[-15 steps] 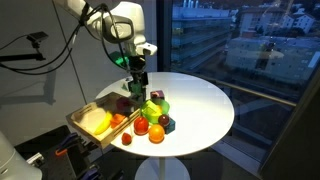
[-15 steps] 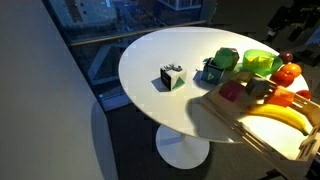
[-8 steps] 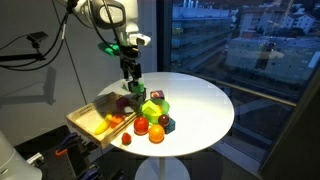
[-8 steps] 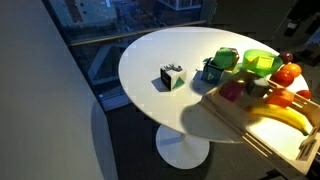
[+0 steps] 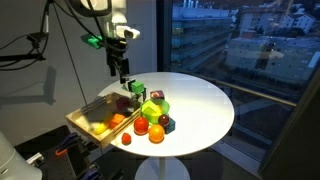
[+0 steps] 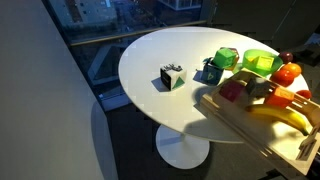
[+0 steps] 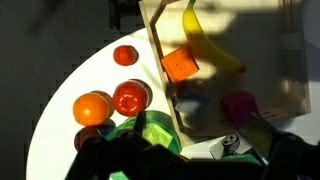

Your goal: Remove the yellow block from the crate and put it in the bowl

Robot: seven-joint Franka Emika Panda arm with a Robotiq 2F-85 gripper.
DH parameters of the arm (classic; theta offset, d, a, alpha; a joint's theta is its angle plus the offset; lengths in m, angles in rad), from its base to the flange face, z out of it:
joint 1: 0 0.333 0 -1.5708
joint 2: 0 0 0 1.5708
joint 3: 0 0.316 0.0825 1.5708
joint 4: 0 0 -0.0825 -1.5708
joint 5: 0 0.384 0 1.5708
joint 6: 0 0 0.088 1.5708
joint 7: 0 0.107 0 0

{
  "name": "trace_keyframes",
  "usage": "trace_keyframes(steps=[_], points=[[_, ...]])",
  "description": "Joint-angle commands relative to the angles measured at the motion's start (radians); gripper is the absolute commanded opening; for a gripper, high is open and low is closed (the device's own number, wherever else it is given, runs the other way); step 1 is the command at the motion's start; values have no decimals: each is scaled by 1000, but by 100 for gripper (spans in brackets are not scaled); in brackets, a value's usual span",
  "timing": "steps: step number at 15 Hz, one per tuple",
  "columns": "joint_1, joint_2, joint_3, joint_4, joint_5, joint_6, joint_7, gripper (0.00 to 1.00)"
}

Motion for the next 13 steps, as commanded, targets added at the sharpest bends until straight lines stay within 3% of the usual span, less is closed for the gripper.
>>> trace_keyframes(steps=[1,7,13], points=[[-2,-111,-3,-50,-13,-53,-36,100],[-5,-220,-10,-96,-13,-90,-56,100],[-2,-200,-7,-92,0,-82,-44,100]])
